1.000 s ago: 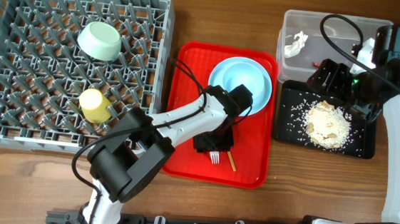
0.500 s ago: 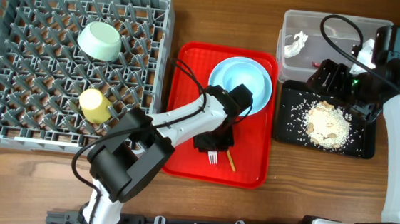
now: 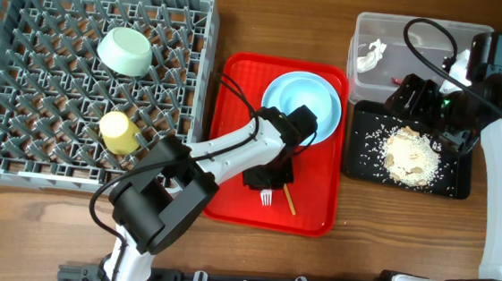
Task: Sort waste into correct bins and load items into the dishwasher rack
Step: 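Grasp the white fork handle with the left gripper and lift it, then carry the fork with the left gripper into the rack and release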
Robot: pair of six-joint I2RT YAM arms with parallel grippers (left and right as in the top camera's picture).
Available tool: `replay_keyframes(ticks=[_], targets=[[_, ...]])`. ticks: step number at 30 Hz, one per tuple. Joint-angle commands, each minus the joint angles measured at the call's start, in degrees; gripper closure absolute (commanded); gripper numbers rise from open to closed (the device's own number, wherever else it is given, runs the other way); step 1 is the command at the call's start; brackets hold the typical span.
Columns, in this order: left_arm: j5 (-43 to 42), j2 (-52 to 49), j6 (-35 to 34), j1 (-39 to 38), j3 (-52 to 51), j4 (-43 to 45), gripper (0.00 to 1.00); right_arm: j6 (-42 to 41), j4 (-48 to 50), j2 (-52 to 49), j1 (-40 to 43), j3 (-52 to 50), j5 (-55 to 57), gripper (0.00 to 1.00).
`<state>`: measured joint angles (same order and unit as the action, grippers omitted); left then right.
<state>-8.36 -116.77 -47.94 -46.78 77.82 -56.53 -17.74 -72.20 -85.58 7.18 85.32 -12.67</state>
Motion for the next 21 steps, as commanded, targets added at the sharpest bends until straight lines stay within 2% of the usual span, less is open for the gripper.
replay_keyframes(ticks=[1, 10, 21], targets=[[2.5, -1.3, -0.5, -0.2, -1.9, 0.6, 0.82, -0.4, -0.1, 0.6, 0.2, 0.2, -0.8, 0.0], [4.9, -0.3, 1.4, 0.4, -1.6, -0.1, 0.84, -0.4, -0.1, 0.6, 0.2, 0.2, -0.8, 0.0], [10.1, 7.8, 2.8, 6.5, -1.6, -2.3, 0.84, -0.4, -0.1, 0.6, 0.2, 0.2, -0.8, 0.0]])
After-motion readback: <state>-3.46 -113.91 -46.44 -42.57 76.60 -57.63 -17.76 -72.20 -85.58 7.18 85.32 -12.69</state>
